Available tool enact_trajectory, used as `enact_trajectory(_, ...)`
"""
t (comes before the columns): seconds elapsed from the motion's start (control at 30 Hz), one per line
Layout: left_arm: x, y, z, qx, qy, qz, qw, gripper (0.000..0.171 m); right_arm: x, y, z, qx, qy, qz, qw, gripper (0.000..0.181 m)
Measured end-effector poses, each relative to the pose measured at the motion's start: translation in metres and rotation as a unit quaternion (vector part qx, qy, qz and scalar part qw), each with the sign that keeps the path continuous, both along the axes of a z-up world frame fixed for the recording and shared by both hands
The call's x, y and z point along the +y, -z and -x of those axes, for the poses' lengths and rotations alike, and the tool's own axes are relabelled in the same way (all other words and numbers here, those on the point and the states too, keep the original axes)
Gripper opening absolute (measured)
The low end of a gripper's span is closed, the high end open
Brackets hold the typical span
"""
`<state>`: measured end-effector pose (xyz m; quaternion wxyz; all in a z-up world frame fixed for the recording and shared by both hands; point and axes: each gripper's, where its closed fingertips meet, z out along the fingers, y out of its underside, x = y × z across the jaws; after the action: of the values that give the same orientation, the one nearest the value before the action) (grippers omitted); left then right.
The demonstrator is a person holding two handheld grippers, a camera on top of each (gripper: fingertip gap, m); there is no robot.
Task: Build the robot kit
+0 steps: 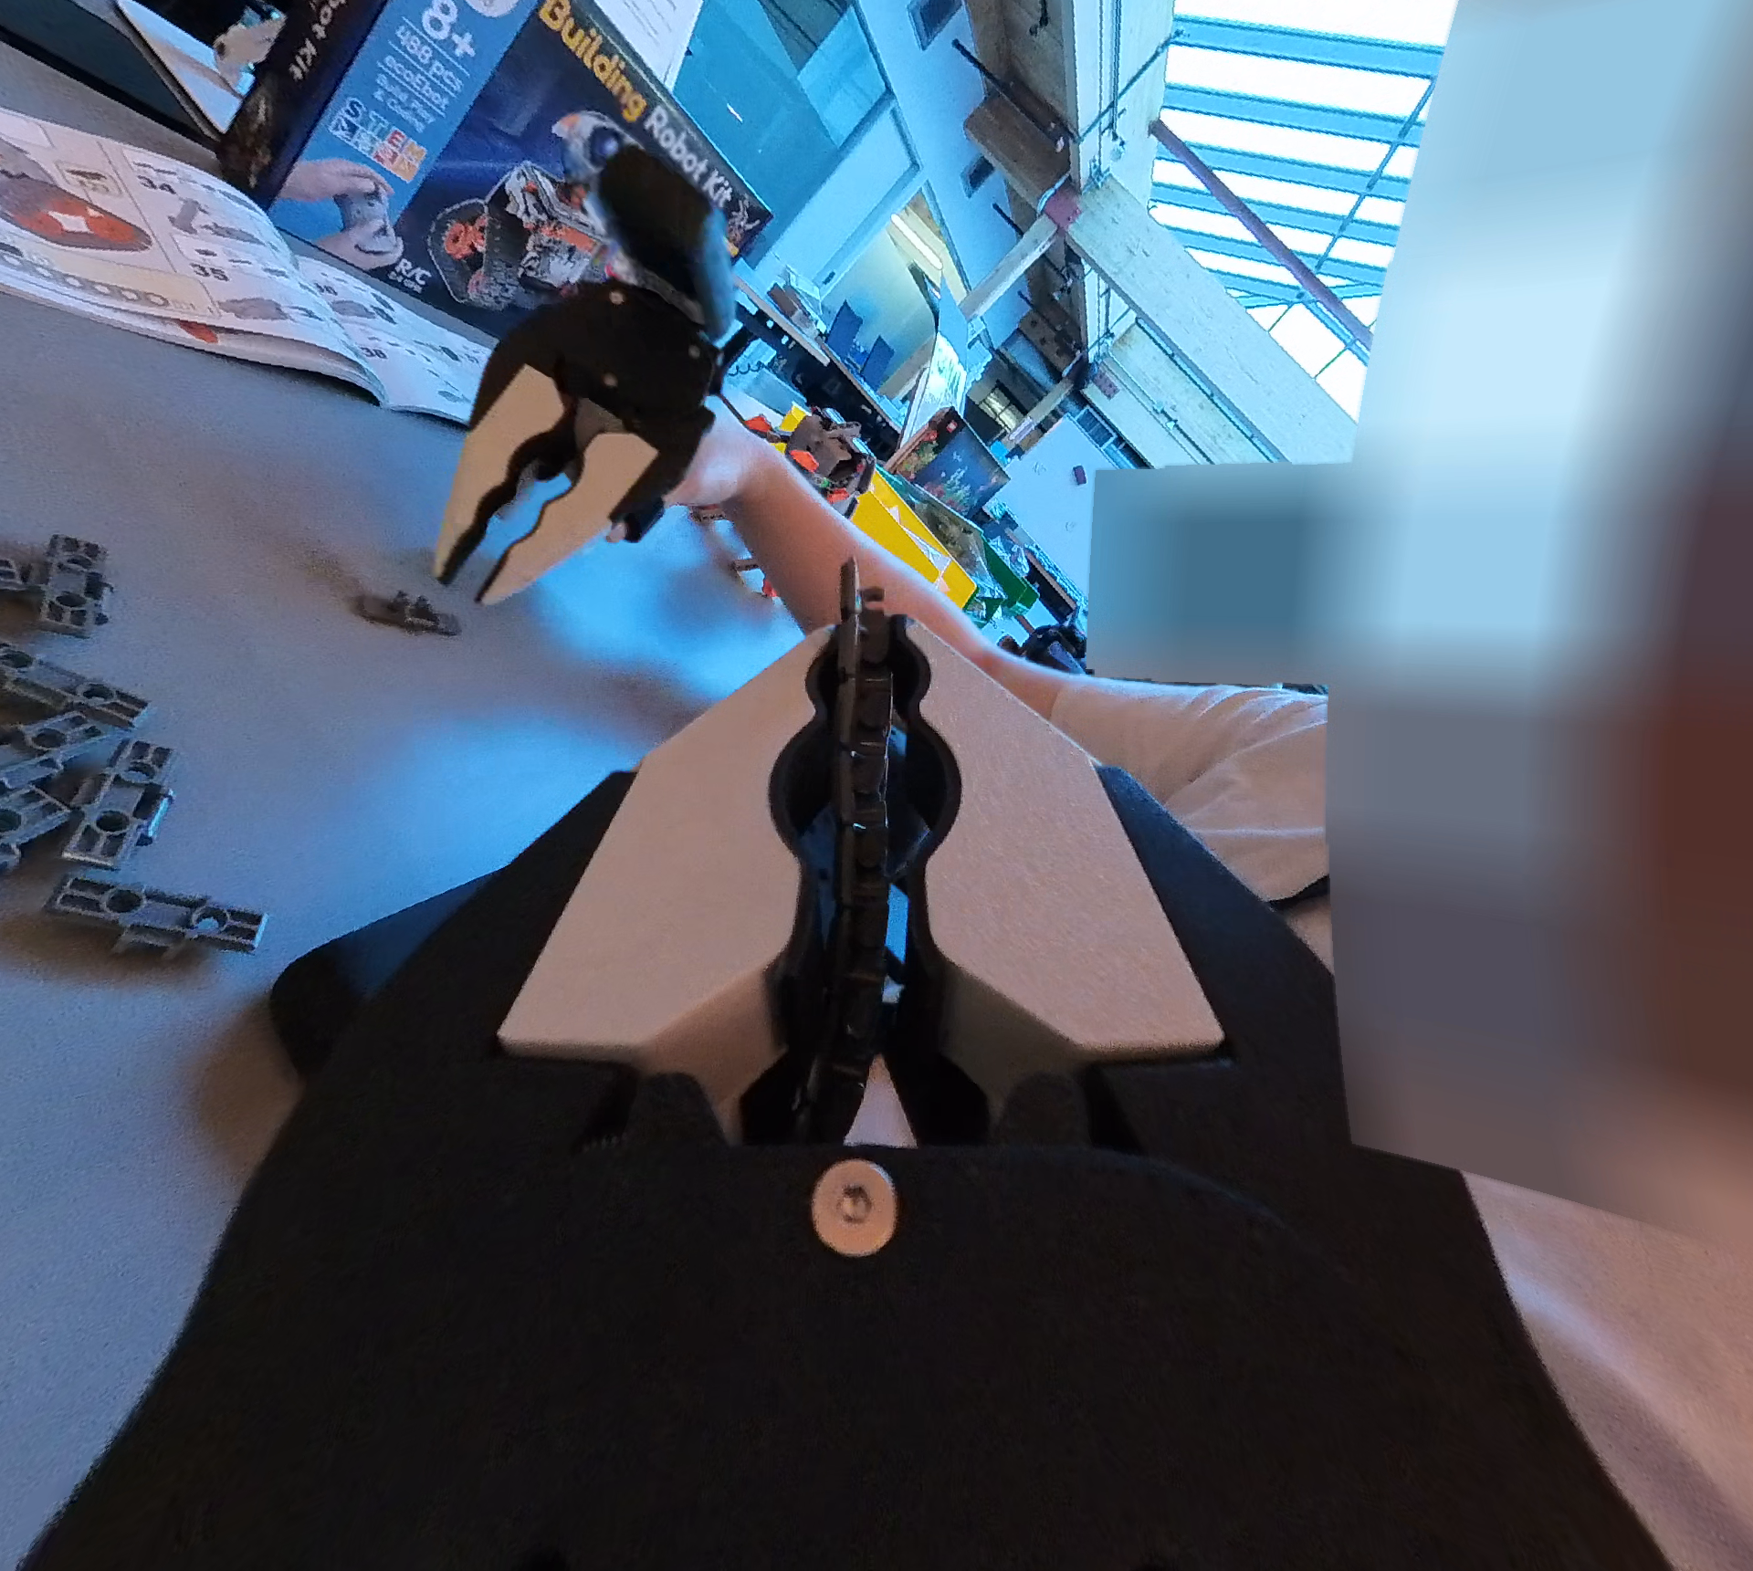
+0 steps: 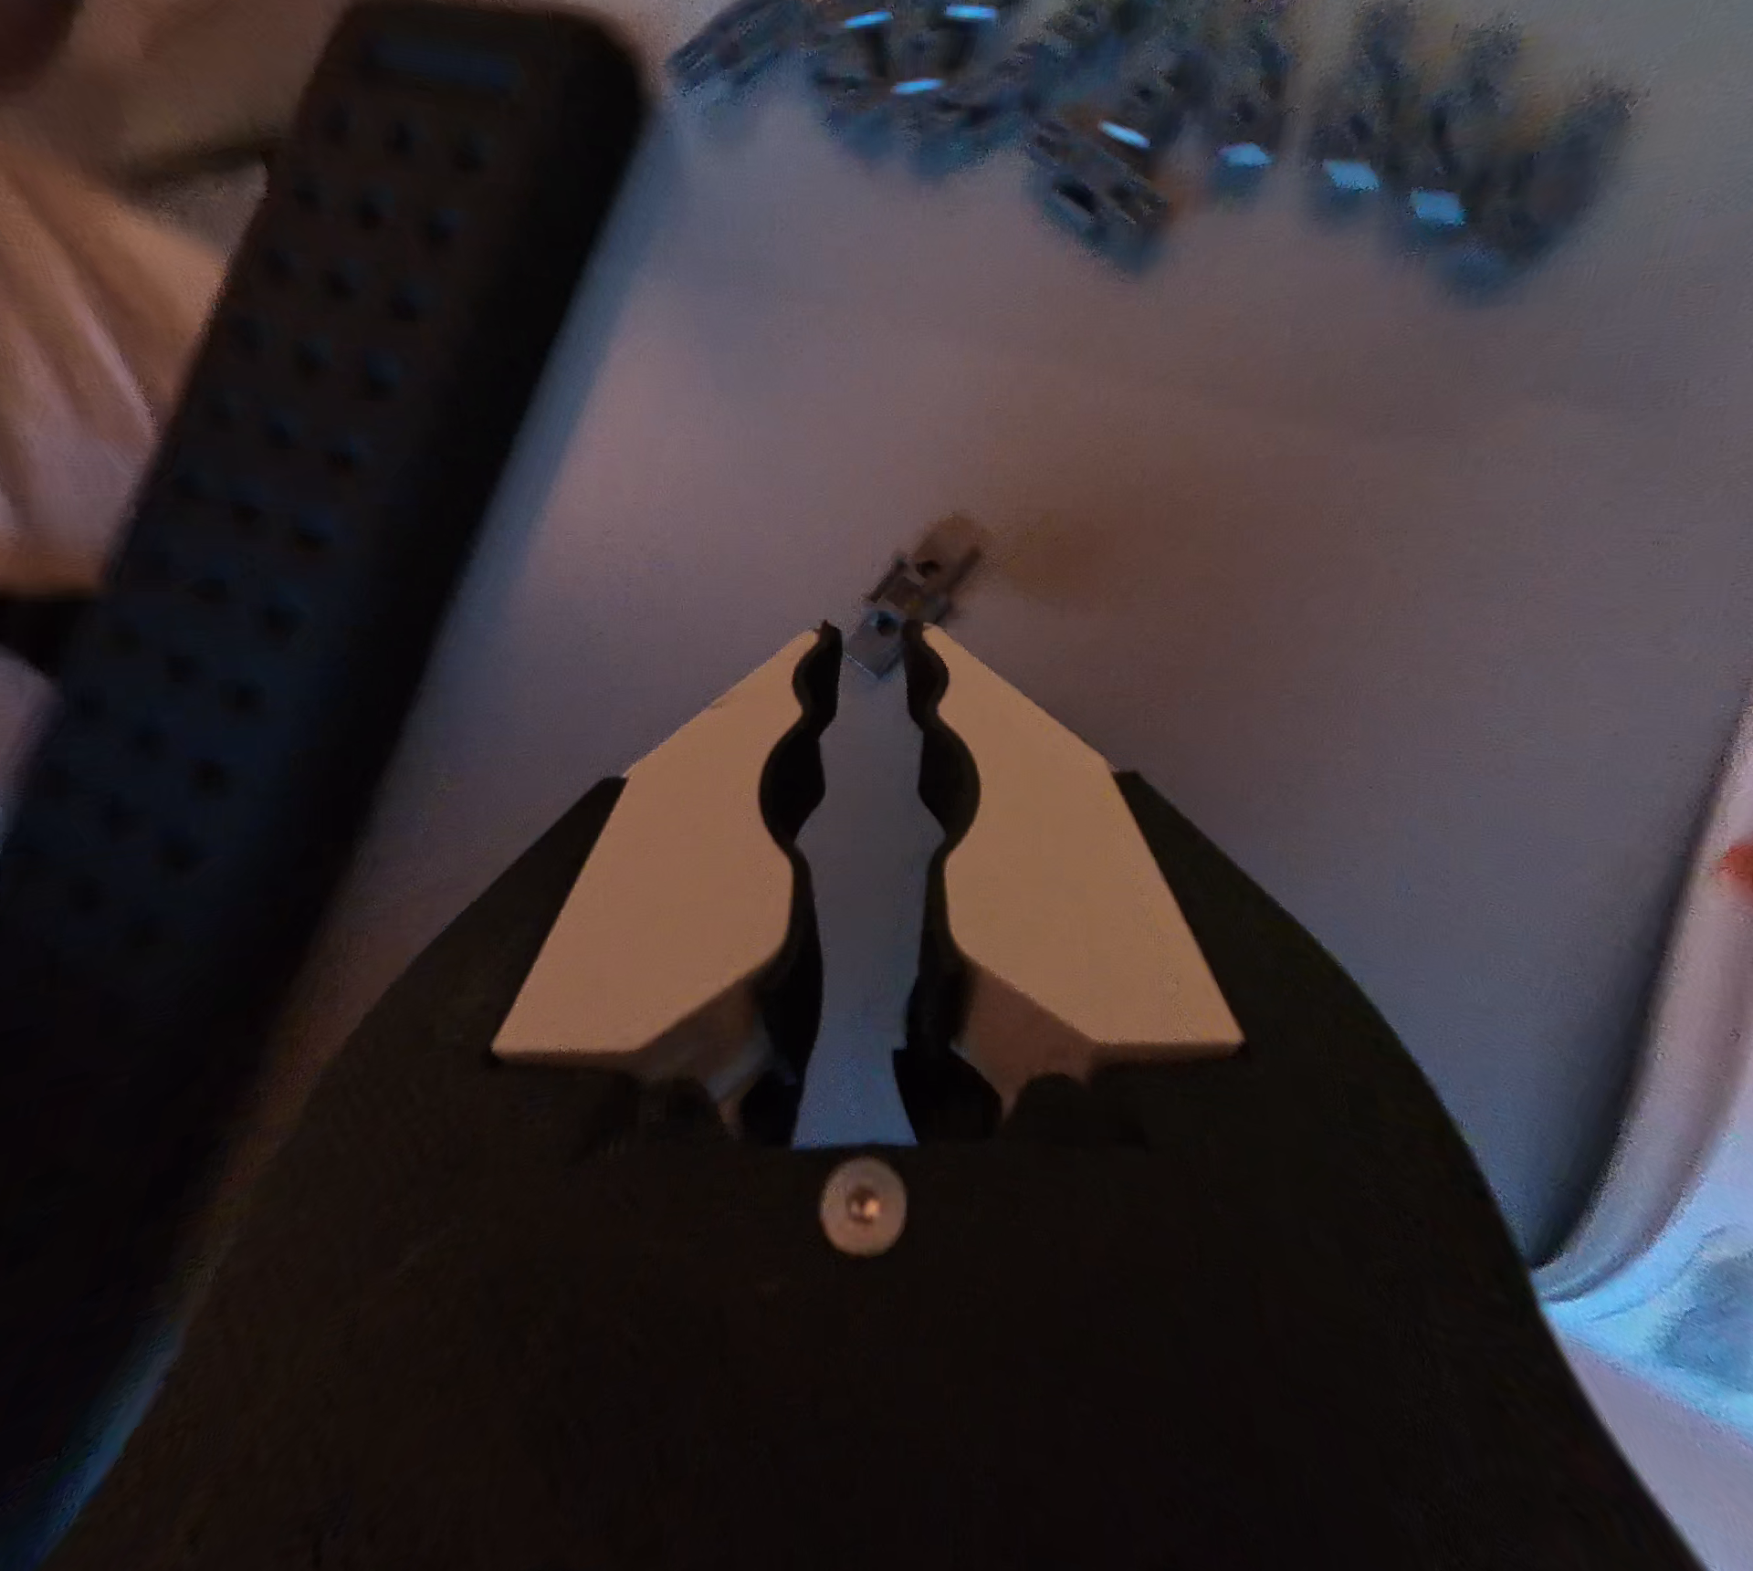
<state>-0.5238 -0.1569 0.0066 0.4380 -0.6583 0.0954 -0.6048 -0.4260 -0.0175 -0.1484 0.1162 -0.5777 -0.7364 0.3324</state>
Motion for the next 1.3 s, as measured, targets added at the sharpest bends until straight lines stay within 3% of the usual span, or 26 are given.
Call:
enact_trajectory(0.07, 0.002, 0.001, -0.003, -0.001, 0.006, 0.003, 1.000, 0.006, 0.005, -0.001, 0.005, 0.052, -0.072, -0.109, 0.990, 0.015)
enact_trajectory(0.13, 0.002, 0.002, -0.005, 0.000, 0.008, 0.004, 1.000, 0.006, 0.011, 0.002, 0.010, 0.052, -0.101, -0.165, 0.980, 0.019)
enact_trajectory(0.2, 0.003, 0.004, -0.007, 0.003, 0.009, 0.006, 1.000, 0.006, 0.009, 0.011, 0.006, 0.010, -0.129, -0.152, 0.980, 0.019)
enact_trajectory(0.3, 0.004, 0.007, -0.008, 0.005, 0.008, 0.012, 1.000, 0.006, 0.003, 0.014, 0.011, 0.008, -0.148, -0.125, 0.981, 0.017)
enact_trajectory(0.4, 0.007, 0.012, -0.007, 0.001, 0.005, 0.022, 1.000, 0.006, 0.000, 0.014, 0.013, 0.005, -0.133, -0.120, 0.984, 0.001)
enact_trajectory(0.53, 0.011, 0.016, -0.010, 0.001, 0.011, 0.033, 0.999, 0.006, -0.015, 0.016, 0.000, -0.026, -0.117, -0.096, 0.988, 0.001)
enact_trajectory(0.77, 0.010, 0.017, -0.020, 0.007, 0.026, 0.032, 0.999, 0.006, -0.018, -0.006, 0.006, 0.039, -0.082, -0.084, 0.992, 0.017)
enact_trajectory(0.93, 0.011, 0.022, -0.024, 0.010, 0.028, 0.045, 0.999, 0.006, -0.025, 0.000, 0.008, 0.079, -0.141, -0.097, 0.982, 0.025)
enact_trajectory(1.0, 0.011, 0.023, -0.027, 0.013, 0.028, 0.046, 0.998, 0.006, -0.014, 0.010, 0.009, 0.056, -0.152, -0.116, 0.980, 0.023)
enact_trajectory(1.1, 0.010, 0.024, -0.031, 0.022, 0.029, 0.046, 0.998, 0.006, -0.021, 0.013, 0.008, 0.048, -0.172, -0.074, 0.981, 0.011)
enact_trajectory(1.3, 0.017, 0.032, -0.033, 0.016, 0.029, 0.061, 0.998, 0.006, -0.029, 0.014, 0.016, 0.081, -0.165, -0.084, 0.979, 0.024)
